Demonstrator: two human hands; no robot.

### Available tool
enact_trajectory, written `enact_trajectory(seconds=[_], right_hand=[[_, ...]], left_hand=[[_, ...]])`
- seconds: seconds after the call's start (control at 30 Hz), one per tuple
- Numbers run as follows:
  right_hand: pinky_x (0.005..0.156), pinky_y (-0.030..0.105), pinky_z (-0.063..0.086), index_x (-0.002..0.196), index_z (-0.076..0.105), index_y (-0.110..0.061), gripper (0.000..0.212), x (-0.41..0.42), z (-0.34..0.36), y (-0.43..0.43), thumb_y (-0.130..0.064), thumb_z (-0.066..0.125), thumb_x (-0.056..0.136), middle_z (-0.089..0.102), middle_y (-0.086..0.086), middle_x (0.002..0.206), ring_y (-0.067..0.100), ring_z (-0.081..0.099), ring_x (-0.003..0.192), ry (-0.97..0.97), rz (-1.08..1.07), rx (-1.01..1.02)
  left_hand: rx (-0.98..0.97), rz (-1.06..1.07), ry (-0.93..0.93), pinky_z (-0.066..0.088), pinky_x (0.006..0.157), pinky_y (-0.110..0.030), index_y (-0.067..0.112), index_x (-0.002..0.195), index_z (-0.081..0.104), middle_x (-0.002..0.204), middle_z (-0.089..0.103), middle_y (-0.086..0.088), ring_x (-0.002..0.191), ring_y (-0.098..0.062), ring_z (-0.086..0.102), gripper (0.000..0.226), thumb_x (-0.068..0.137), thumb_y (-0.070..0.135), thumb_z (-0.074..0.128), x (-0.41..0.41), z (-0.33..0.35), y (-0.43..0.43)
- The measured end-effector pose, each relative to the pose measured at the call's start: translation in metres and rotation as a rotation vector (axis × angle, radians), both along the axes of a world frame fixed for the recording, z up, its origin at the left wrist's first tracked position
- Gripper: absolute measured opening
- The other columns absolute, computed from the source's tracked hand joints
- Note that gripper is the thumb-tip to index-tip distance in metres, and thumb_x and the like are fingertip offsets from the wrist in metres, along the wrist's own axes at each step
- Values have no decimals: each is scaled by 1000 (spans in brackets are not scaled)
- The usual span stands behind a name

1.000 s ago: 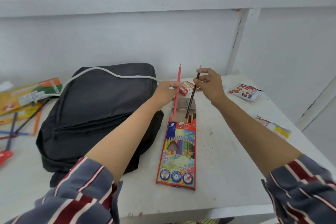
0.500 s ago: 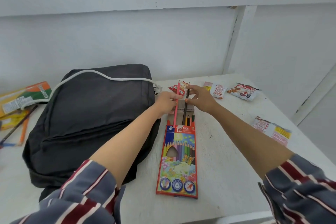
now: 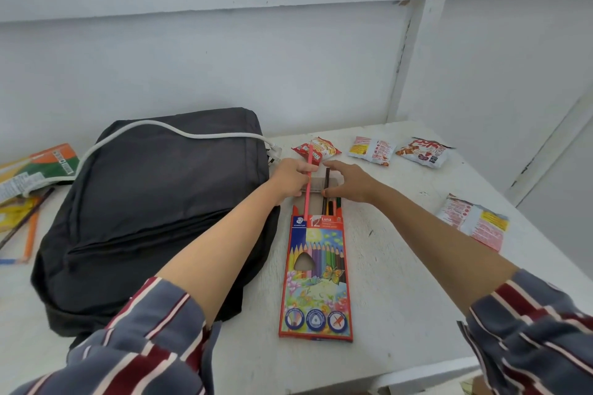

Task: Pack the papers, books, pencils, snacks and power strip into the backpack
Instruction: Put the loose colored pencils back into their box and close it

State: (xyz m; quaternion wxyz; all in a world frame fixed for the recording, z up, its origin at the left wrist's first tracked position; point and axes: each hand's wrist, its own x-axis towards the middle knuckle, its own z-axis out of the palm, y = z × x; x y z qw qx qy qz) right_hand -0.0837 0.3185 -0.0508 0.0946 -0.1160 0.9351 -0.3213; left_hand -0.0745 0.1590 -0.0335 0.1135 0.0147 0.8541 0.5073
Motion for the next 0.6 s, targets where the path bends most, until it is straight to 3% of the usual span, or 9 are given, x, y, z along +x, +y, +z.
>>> enact_trajectory(seconds=[0.13, 0.37, 0.5, 0.6], right_hand=[[113, 44, 25, 149, 17, -20, 82, 5, 1, -3, -32, 66, 84, 26, 8, 153, 26, 25, 140, -13, 31, 127], [112, 44, 28, 147, 24, -22, 84, 13, 1, 2, -34, 72, 79, 31, 6, 151, 25, 27, 138, -15, 58, 123], [111, 42, 29, 146, 27, -23, 88, 16, 2, 6, -33, 77, 73, 34, 3, 149, 23, 30, 137, -4, 63, 89], [111, 44, 28, 146, 26, -20, 88, 17, 3, 5, -36, 75, 75, 31, 6, 150, 24, 28, 137, 40, 22, 87]], left_hand=[[23, 0, -9, 49, 81, -30, 10, 126, 57, 132, 51, -12, 100, -20, 52, 38, 93, -4, 44, 0, -1, 0], [61, 25, 9, 48, 77, -23, 9, 127, 56, 127, 53, -13, 101, -22, 52, 38, 93, -4, 42, 0, -2, 0], [79, 44, 7, 49, 87, -33, 9, 128, 55, 127, 54, -16, 103, -25, 54, 38, 94, -4, 42, 0, -3, 0], [61, 29, 14, 48, 89, -33, 9, 127, 56, 130, 53, -14, 113, -28, 54, 38, 94, -3, 43, 1, -3, 1]])
